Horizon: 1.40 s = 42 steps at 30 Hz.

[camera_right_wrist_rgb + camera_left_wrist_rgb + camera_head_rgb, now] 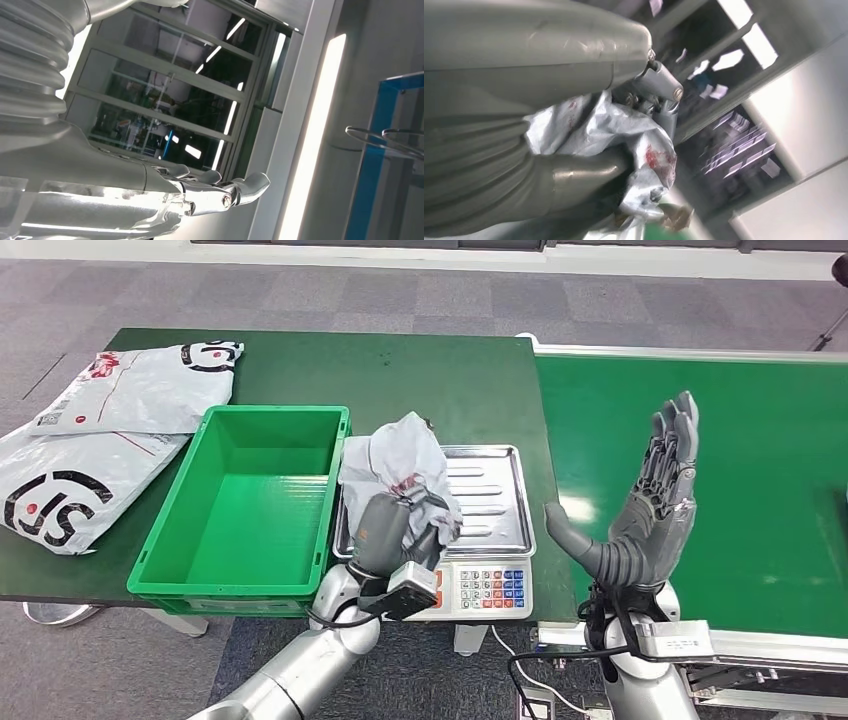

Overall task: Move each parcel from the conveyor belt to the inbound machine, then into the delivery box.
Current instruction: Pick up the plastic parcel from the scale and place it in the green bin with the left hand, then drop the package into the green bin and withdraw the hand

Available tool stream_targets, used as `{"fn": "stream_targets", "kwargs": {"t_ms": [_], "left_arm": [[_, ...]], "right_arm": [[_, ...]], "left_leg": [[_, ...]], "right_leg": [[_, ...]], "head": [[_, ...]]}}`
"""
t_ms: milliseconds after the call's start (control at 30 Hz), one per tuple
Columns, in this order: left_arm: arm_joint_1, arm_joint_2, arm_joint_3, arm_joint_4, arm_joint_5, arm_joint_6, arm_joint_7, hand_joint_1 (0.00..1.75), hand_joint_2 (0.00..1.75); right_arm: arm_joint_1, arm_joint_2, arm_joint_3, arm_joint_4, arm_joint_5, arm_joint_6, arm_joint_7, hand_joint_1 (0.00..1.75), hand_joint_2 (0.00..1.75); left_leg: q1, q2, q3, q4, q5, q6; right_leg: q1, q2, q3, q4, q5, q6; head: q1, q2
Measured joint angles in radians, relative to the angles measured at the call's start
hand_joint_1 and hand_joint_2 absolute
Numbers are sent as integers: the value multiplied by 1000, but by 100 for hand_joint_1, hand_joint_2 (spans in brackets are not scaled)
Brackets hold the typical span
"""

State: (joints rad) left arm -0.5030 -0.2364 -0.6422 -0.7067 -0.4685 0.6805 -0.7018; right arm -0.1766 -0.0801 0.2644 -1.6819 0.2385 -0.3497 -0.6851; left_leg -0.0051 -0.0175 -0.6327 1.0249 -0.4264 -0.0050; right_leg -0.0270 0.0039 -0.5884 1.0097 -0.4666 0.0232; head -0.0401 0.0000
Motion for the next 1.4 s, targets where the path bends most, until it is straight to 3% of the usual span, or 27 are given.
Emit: {"fn": "stream_targets", "kwargs": {"t_ms": [200,533,667,800,933,1100,1400], "left_arm": [[43,51,42,-248,-133,18,0,175,175],[74,77,74,-376,-186,19,2,175,175],[131,61,177,-498,-438,19,2,175,175],[151,47,289,-553,-510,19,11,175,175],[110,45,375,-455,-489,-18,142,175,175],[30,59,451,-228,-445,-166,365,175,175],[-27,69,498,-28,-445,-281,477,175,175]], "right_arm": [[-1,0,-15,0,5,4,0,0,175],[-1,0,-24,0,5,3,0,0,175],[0,0,-27,0,-3,-14,0,0,175],[1,0,-36,0,-4,-23,0,0,175],[27,0,-58,-8,13,-20,0,0,175],[72,0,-84,-32,31,8,0,0,175],[77,6,-107,-34,75,74,2,0,175]], "left_leg": [[0,0,0,0,0,0],[0,0,0,0,0,0],[0,0,0,0,0,0],[0,0,0,0,0,0],[0,0,0,0,0,0],[0,2,0,0,1,-1],[0,-1,2,0,0,0]], "right_leg": [[0,0,0,0,0,0],[0,0,0,0,0,0],[0,0,0,0,0,0],[0,0,-1,0,-1,0],[0,0,0,0,-1,0],[0,2,-1,0,1,-1],[0,-1,2,0,-1,0]], "head": [[0,0],[0,0],[0,0],[0,0],[0,0],[0,0],[0,0]]}}
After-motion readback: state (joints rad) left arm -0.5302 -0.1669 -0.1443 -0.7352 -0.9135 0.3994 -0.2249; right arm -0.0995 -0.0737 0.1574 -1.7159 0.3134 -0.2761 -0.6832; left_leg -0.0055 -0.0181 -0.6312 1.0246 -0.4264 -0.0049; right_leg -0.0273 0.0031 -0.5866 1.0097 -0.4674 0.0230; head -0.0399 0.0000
